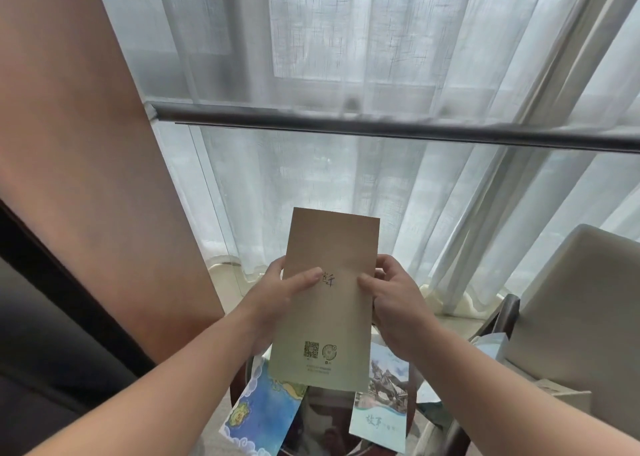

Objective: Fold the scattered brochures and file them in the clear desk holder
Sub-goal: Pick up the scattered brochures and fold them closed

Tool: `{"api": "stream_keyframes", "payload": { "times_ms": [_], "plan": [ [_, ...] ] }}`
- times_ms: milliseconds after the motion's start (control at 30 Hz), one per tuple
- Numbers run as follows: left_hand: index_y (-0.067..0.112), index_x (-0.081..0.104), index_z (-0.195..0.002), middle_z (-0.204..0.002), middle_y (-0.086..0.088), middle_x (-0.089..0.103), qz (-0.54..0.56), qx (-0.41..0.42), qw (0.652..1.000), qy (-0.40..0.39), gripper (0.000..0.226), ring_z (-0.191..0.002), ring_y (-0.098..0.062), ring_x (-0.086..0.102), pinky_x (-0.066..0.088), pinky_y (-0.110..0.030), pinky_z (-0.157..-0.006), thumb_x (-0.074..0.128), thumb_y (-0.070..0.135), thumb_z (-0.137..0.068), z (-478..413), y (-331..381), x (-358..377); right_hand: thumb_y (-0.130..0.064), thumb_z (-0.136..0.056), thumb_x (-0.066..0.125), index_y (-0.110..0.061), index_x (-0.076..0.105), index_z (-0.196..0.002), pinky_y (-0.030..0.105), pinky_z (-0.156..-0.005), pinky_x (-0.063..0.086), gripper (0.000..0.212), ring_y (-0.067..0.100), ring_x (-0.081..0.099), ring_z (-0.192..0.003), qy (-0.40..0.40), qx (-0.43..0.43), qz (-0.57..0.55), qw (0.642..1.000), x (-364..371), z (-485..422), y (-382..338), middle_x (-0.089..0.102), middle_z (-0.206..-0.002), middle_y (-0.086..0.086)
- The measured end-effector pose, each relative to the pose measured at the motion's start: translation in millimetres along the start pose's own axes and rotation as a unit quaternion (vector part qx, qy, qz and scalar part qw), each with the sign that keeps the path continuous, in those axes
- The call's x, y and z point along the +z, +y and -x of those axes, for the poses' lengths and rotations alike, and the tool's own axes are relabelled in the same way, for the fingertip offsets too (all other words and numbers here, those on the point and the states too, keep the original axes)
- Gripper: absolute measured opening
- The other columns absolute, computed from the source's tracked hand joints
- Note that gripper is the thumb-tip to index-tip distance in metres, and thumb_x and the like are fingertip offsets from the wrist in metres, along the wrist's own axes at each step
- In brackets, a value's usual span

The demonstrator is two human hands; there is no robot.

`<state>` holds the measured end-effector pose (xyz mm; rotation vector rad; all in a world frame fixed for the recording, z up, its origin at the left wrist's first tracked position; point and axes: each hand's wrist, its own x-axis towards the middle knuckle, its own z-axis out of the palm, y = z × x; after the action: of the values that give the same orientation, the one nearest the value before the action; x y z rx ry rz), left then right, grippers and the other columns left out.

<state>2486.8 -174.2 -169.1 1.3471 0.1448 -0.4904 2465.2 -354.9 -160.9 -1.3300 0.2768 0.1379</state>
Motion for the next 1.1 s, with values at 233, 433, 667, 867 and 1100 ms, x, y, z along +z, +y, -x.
{"api": "stream_keyframes", "payload": {
  "times_ms": [233, 433, 667, 867, 1100],
  "plan": [
    [0.010, 0.066, -0.108, -0.096, -0.013, 0.076, 0.019, 0.040, 0.998, 0.038, 0.019, -0.080, -0.027, 0.074, 0.059, -0.037, -0.065, 0.058, 0.002, -0.093, -11, -7, 6, -0.021, -0.089, 0.067, -0.027, 0.051, -0.123, 0.046, -0.086, 0.057, 0.038, 0.024, 0.065, -0.104, 0.057, -0.018, 0.127, 0.990, -13, -3, 5, 0.056, -0.125, 0.004],
    [0.015, 0.068, -0.107, -0.102, -0.014, 0.074, -0.016, 0.054, 0.998, 0.022, 0.019, -0.087, -0.028, 0.073, 0.058, -0.036, -0.070, 0.062, 0.005, -0.092, -15, -12, 17, -0.016, -0.093, 0.064, -0.009, 0.059, -0.120, 0.047, -0.085, 0.058, 0.028, 0.028, 0.073, -0.093, 0.012, 0.044, 0.034, 0.998, -27, -9, 11, 0.074, -0.106, 0.010],
    [0.022, 0.053, -0.126, -0.111, -0.008, 0.069, -0.089, 0.035, 0.992, 0.082, 0.041, -0.095, -0.026, 0.071, 0.057, -0.042, -0.082, 0.068, 0.017, -0.088, -20, -12, 32, -0.009, -0.095, 0.060, -0.012, 0.061, -0.108, 0.048, -0.081, 0.059, 0.013, 0.028, 0.074, -0.089, 0.008, 0.021, 0.017, 1.000, -38, -17, 11, 0.075, -0.102, 0.010],
    [0.018, 0.063, -0.105, -0.098, -0.013, 0.074, -0.072, 0.038, 0.992, 0.096, 0.019, -0.082, -0.029, 0.072, 0.060, -0.042, -0.070, 0.054, 0.004, -0.095, -26, -19, 50, -0.011, -0.093, 0.061, -0.019, 0.061, -0.108, 0.052, -0.086, 0.057, 0.017, 0.028, 0.072, -0.094, 0.017, 0.041, 0.071, 0.997, -60, -24, 21, 0.072, -0.105, 0.008],
    [0.030, 0.060, -0.103, -0.094, 0.001, 0.074, -0.274, 0.024, 0.959, 0.067, 0.019, -0.083, -0.015, 0.073, 0.058, -0.041, -0.080, 0.062, 0.018, -0.089, -52, -63, 47, -0.010, -0.092, 0.057, -0.024, 0.064, -0.097, 0.034, -0.068, 0.057, 0.016, 0.020, 0.072, -0.084, 0.086, 0.080, 0.134, 0.984, -85, -36, 58, 0.073, -0.095, 0.001]
  ]
}}
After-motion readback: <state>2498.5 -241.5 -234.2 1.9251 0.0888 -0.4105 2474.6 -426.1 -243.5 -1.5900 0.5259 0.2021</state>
